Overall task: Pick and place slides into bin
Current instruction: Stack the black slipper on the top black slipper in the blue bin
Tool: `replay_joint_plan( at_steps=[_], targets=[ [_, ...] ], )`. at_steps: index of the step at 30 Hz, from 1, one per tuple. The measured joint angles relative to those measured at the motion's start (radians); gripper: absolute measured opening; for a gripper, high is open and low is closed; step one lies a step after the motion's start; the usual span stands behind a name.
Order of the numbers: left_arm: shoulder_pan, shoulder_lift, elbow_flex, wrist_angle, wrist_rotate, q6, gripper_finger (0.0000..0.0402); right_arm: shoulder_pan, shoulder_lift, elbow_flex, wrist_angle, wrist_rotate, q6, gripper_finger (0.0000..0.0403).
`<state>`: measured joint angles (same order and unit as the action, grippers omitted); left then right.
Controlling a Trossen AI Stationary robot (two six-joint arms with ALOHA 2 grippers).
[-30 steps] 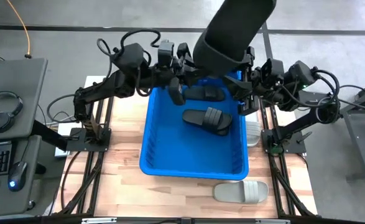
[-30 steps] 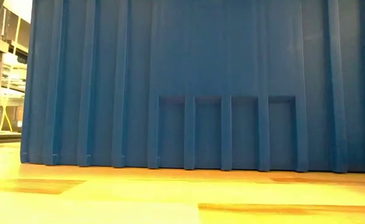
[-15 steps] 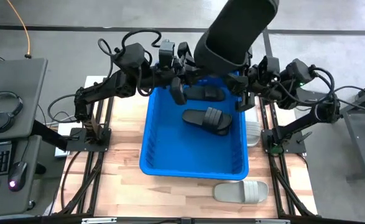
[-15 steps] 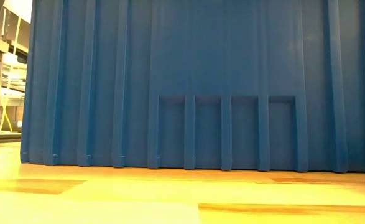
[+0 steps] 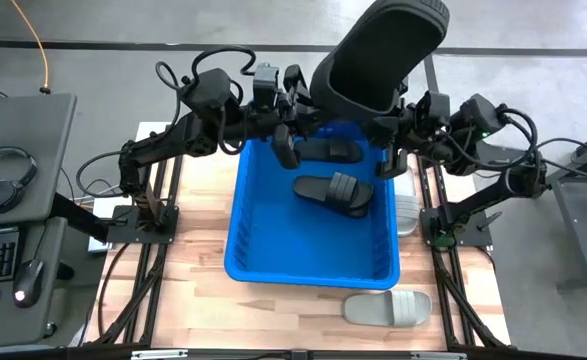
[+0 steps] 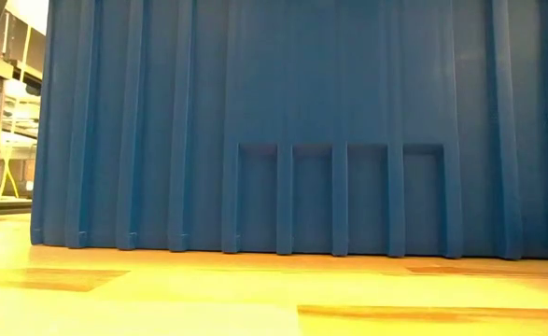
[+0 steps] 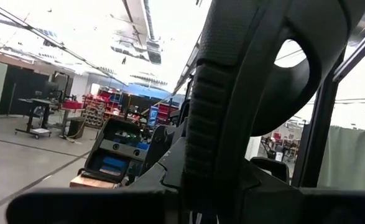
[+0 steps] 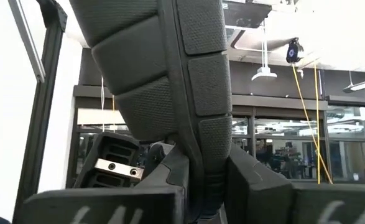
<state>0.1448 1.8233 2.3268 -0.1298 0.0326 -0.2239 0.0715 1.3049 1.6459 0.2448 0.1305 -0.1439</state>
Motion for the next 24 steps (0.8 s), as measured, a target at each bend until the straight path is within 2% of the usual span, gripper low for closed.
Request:
replay_joint_plan(
  at_steps=[10,13,15,19,24],
  targets=[
    [0.000,-0.006,0.004,-0.072,0.000,0.008,0.0074,0.000,0.004,0.050,0.011,0.012,-0.113,0.0021],
    [0.000,-0.001,0.000,-0.110,-0.001,0.008,0.0087,0.000,-0.010,0.075,0.061,0.011,-0.120,0.0020],
    [-0.001,0.002,-0.002,-0.151,-0.034,0.009,0.0096,0.000,-0.014,0.093,0.068,0.009,-0.130,0.0020],
    [0.000,-0.015,-0.001,-0.245,-0.086,0.041,0.0118,0.001,-0.007,0.140,-0.009,0.015,-0.153,0.0020],
    [0.000,-0.063,-0.001,-0.431,-0.109,0.108,0.0146,0.001,-0.007,0.213,-0.248,0.117,-0.135,0.0019]
  ],
)
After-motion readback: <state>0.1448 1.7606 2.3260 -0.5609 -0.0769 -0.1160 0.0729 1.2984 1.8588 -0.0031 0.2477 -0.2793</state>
